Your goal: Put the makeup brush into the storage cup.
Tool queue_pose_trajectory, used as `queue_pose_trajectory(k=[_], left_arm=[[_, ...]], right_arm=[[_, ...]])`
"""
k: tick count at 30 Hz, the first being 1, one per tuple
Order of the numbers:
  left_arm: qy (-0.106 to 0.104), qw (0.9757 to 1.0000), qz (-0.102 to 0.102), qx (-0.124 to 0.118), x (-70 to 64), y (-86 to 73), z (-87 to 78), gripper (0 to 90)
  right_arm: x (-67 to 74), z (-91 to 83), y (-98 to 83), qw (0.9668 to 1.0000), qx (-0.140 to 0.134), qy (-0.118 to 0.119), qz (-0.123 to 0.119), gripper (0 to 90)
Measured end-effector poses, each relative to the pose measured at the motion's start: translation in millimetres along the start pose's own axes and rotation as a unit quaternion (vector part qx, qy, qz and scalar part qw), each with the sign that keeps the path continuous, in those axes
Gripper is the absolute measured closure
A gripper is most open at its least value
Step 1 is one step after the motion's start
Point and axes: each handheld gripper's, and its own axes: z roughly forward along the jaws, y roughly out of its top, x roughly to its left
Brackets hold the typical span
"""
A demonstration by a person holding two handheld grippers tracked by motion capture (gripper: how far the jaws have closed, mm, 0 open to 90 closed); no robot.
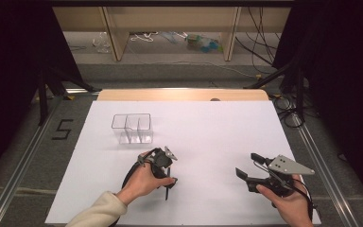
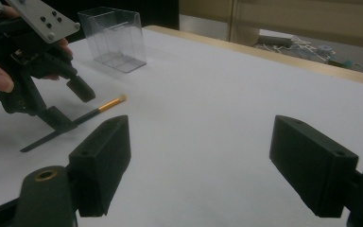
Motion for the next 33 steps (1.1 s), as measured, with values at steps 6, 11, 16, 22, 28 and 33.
queue_pose_trajectory(k=[6, 11, 16, 22, 28, 33], left_arm=[[-0.003, 0.9996, -0.002, 0.029, 1.1, 5.0, 0.1, 26.6], [-0.002, 0.9992, -0.004, 0.04, 1.4, 8.0, 1.5, 27.1], [-0.005, 0.9986, -0.006, 0.053, 1.1, 7.9, 4.1, 28.3], [-0.005, 0.9977, 0.0, 0.068, 1.5, 8.2, 5.3, 29.7], [-0.01, 0.9972, -0.008, 0.074, 2.8, 9.6, 5.6, 30.9], [-0.009, 0.9965, -0.008, 0.083, 5.0, 11.5, 4.6, 36.9]], right_arm=[[-0.1, -0.2, 0.0, 1.0, 0.0, -0.001, -0.002, 22.3], [-0.3, -0.3, 0.0, 1.0, 0.003, 0.001, -0.002, 22.3], [-0.4, -0.4, -0.1, 1.0, 0.004, 0.002, -0.002, 22.3], [-0.5, -0.7, 0.0, 1.0, 0.005, 0.002, -0.004, 22.4], [0.1, -0.8, 0.3, 1.0, 0.007, 0.004, 0.003, 22.4], [-0.3, -1.2, 0.2, 1.0, 0.008, 0.003, 0.0, 22.4]])
